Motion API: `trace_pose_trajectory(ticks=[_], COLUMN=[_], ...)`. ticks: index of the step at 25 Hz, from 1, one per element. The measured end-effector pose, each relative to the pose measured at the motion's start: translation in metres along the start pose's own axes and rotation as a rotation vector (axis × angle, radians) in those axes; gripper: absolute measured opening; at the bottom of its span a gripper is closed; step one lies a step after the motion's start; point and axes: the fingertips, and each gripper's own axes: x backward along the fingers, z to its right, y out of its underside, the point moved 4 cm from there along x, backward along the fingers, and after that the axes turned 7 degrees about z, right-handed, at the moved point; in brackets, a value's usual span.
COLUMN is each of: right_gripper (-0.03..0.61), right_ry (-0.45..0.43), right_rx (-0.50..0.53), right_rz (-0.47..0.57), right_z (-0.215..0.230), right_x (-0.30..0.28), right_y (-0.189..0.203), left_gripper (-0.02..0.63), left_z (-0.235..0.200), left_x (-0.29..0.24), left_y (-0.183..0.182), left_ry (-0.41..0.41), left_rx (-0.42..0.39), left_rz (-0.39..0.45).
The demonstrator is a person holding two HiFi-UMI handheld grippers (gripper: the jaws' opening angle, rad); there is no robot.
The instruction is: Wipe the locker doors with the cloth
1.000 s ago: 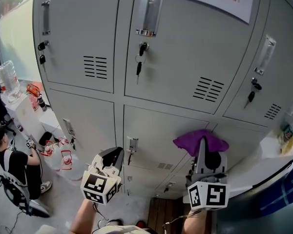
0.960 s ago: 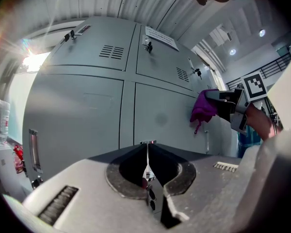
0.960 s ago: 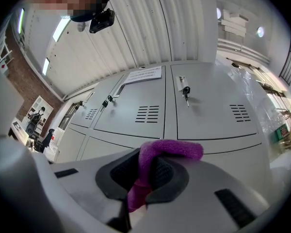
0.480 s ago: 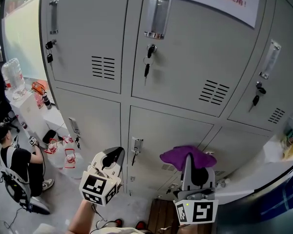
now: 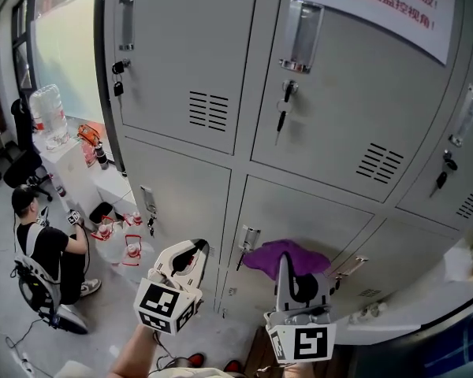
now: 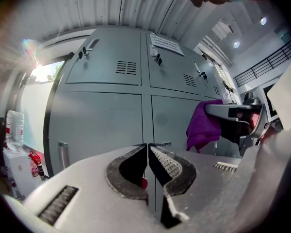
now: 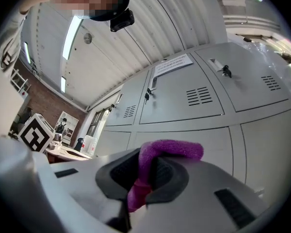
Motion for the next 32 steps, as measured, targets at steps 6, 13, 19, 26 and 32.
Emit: trace_pose_trajectory(ticks=[6, 13, 19, 26, 32], right_gripper=[0.032, 0.032, 0.032, 0.032, 0.032], right_ry=[-0.077, -0.127, -0.144, -0.128, -0.101], right_rx=[-0.022, -0.053, -0.073, -0.090, -0.074], right_rz=[0.004, -0.010, -0.035, -0.056, -0.078], right_z=[-0.026, -0.044, -0.051, -0.047, -0.037], right_x=[-0.023, -0.051, -0.069, -0.083, -0.088], right_y=[0.010, 0.024, 0.043, 0.059, 0.069], left_gripper=[0.029, 0.029, 0.029, 0.029, 0.029], left_z=[-0.020, -0.035, -0.047, -0.054, -0.054], left_x=[0.014, 0.022, 0.026, 0.026, 0.022], left_y=[-0.001, -0.001, 0.004, 0.008, 0.010], left_ry=[-0.059, -0.100, -0.130, -0.140, -0.139], left_rx=[-0.010, -0.022, -0.019, -0.016, -0.009], left_rz=[0.000, -0.011, -0.024, -0.030, -0.034])
